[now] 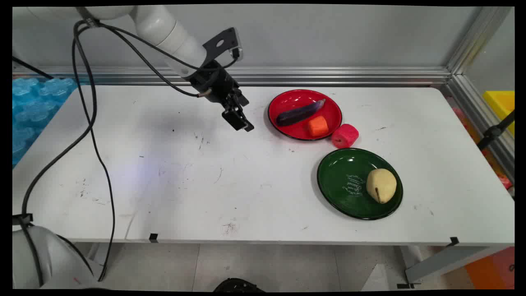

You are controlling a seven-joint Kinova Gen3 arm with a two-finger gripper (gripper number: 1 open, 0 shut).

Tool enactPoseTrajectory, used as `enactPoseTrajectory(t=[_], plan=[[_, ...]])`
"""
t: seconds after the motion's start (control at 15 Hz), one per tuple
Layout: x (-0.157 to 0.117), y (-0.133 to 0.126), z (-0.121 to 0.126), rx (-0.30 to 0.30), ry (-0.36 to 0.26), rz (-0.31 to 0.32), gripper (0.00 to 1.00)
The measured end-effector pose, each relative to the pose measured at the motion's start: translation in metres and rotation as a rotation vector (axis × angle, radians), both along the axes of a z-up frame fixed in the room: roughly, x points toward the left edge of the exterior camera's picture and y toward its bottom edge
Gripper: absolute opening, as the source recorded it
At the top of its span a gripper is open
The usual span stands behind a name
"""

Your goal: Pick up the eggplant from the red plate

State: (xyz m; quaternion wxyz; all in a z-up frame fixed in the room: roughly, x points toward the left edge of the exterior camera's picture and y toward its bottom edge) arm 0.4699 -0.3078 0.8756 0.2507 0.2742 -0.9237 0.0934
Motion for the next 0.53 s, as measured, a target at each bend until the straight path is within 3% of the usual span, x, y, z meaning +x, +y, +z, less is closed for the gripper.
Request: enactPoseTrajectory(t=[0.53], plan=[[-0.014,-0.023,-0.015,0.012,0.084,0.218,1.0]])
